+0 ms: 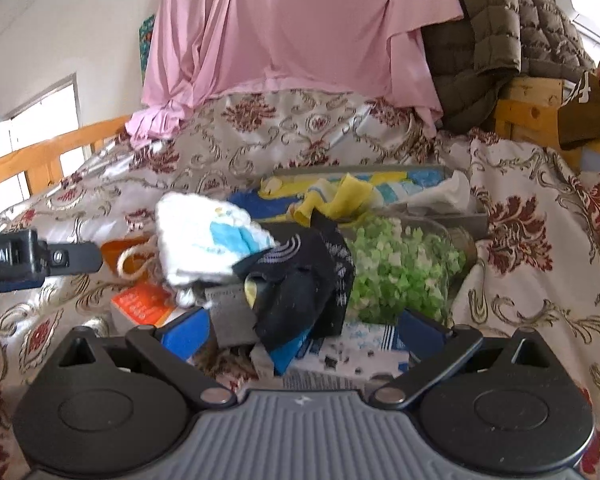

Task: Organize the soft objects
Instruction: 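Grasp the white blue-printed cloth with the left tool while the right tool grasps the black striped sock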

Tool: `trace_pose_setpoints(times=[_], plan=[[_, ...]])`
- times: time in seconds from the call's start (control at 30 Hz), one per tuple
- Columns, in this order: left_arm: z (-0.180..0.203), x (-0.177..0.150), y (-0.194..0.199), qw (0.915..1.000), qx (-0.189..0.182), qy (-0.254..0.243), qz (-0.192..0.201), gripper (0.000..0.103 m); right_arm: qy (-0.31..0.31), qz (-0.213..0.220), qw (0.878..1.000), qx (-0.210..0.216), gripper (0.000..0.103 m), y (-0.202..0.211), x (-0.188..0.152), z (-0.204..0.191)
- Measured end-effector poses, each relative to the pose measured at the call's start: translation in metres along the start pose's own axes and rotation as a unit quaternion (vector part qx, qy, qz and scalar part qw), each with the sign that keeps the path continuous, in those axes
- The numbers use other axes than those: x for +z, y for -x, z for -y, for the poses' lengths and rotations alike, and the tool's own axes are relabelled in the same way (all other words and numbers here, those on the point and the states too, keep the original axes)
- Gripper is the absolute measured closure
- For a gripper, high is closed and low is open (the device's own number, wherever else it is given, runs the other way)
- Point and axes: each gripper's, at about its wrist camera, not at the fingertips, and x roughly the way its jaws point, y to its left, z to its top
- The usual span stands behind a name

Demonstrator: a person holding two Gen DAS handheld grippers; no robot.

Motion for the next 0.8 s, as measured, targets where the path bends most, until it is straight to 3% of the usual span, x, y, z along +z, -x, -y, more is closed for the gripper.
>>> trace_pose_setpoints(times=[0.27,0.47,0.67,0.8], plan=[[0.021,0.026,-0.02,0.999,-0.041,0.001,0.02,0.001,-0.005,0.011,1.0,0.013,0.003,-0.017,0.004,0.001],[0.033,0.037,-0.043,0.9977,-0.067,-0.001,0.01,0.001,-0.01,0.012,1.0,0.011,0.007,-0.024,0.005,0.002],[0.041,0.043,-0.062,0.9967,-0.08,0.014,0.001,0.001,-0.022,0.007,1.0,0.015,0.016,-0.034,0.008,0.007],[0.045,0.048,-0.074,0.9958,-0.088,0.022,-0.011,0.008,-0.028,-0.001,0.999,0.024,0.025,-0.038,0.007,0.009]])
